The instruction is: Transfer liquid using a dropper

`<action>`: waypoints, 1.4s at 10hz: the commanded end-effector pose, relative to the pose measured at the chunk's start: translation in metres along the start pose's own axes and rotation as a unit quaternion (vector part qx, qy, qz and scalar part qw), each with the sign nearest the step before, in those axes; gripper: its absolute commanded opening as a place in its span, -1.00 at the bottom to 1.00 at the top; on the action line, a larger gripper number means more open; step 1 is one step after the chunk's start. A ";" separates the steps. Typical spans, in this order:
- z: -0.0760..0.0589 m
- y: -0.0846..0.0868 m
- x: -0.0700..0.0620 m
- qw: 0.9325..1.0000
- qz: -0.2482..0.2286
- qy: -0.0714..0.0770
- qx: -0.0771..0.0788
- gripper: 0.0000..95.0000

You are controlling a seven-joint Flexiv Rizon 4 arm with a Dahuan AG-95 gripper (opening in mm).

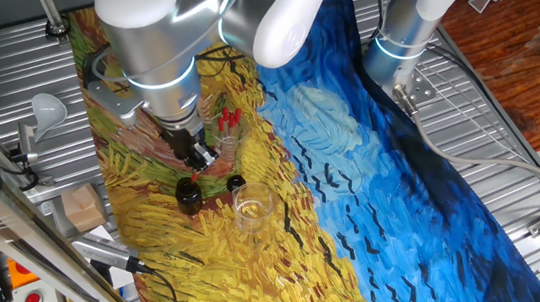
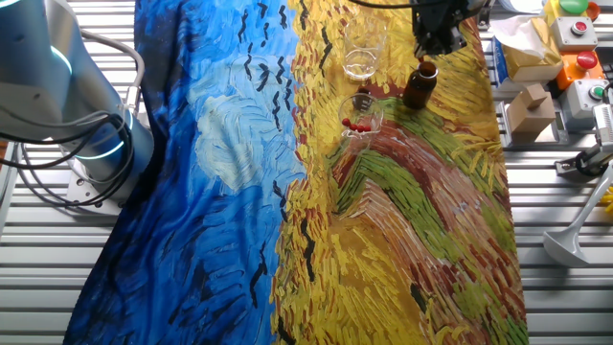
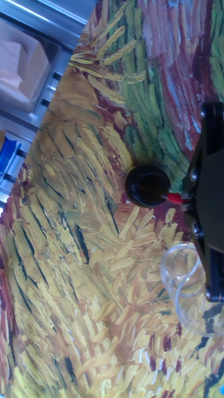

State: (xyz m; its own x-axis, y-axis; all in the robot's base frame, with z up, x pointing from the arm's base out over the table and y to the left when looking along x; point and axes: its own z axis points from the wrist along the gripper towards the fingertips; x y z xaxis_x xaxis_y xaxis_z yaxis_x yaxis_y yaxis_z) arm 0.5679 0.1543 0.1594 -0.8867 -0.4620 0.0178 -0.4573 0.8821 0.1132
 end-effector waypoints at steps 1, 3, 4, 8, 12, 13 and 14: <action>0.001 0.000 0.000 1.000 0.000 -0.001 0.000 -1.00; 0.005 -0.002 -0.002 1.000 -0.001 -0.003 0.001 -1.00; 0.005 -0.004 -0.003 1.000 -0.002 -0.004 0.002 -1.00; 0.009 -0.009 -0.004 1.000 -0.005 -0.010 0.003 -1.00; 0.010 -0.013 -0.010 1.000 -0.006 -0.011 0.004 -1.00; 0.010 -0.014 -0.013 1.000 -0.007 -0.011 0.004 -1.00; 0.010 -0.015 -0.013 1.000 -0.006 -0.011 0.004 -1.00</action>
State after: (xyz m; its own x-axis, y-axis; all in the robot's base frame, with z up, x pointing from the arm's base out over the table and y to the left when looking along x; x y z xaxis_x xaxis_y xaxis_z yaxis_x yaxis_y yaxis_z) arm 0.5865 0.1490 0.1471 -0.8818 -0.4716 -0.0037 -0.4692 0.8766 0.1073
